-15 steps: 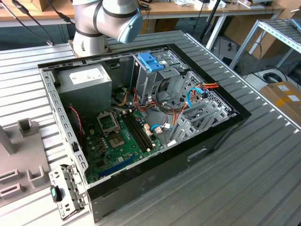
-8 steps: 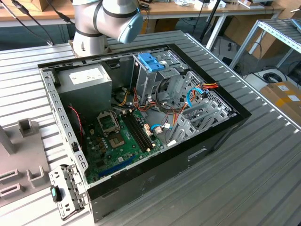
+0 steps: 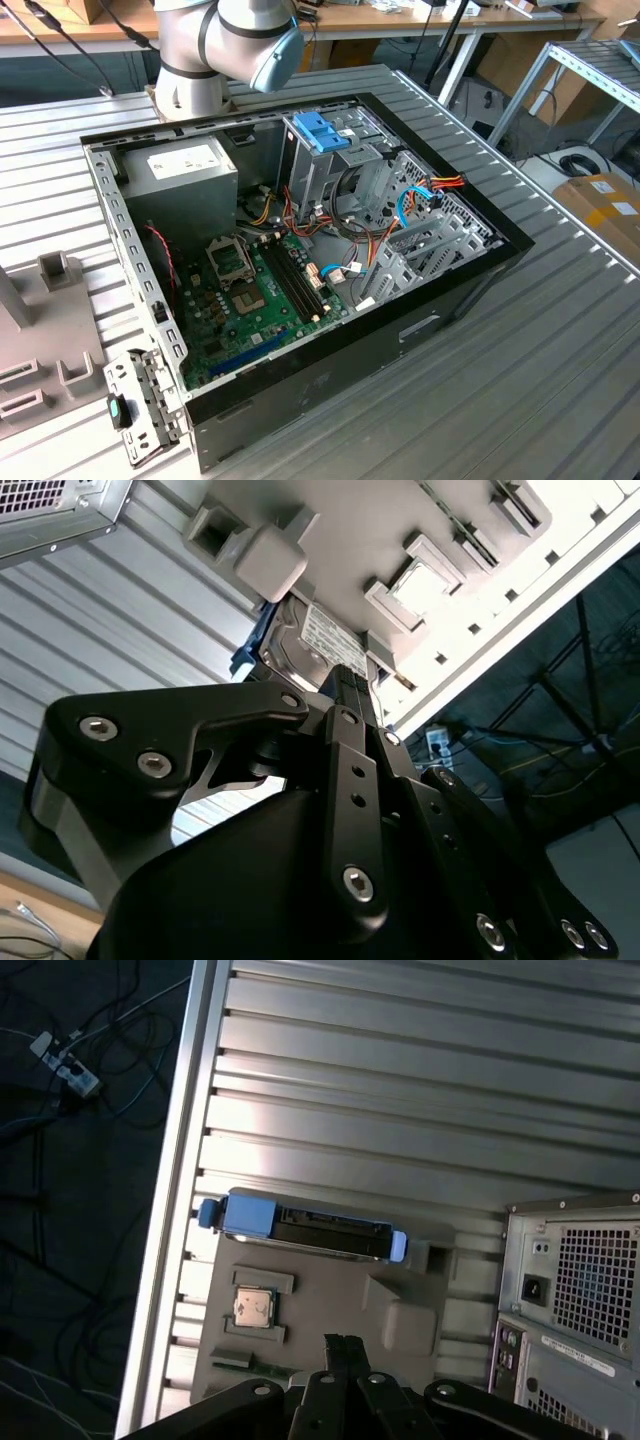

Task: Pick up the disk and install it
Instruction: 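Pick up the disk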

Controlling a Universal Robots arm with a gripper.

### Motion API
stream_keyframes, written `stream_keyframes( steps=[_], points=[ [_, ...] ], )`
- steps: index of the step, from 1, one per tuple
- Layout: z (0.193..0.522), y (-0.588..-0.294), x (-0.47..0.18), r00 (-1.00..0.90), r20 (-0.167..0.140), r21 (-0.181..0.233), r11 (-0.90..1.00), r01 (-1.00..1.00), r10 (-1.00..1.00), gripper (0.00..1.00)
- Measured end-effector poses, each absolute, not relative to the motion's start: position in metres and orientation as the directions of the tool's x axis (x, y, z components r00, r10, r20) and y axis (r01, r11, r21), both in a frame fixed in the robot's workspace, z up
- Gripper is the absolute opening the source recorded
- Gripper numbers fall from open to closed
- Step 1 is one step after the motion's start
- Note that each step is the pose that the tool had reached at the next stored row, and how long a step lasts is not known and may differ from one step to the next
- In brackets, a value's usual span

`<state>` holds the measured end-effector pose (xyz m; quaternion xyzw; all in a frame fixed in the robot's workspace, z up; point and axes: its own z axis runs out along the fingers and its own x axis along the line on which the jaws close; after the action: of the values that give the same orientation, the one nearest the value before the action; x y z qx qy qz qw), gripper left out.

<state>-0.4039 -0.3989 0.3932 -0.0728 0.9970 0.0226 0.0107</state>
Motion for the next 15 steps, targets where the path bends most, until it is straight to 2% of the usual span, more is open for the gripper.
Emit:
stream_keyframes(
  steps=[15],
  points=[
    [0.3933, -0.3989, -0.4039, -0.977, -0.025, 0.044, 0.976, -0.211, -0.210, 0.11]
  ],
)
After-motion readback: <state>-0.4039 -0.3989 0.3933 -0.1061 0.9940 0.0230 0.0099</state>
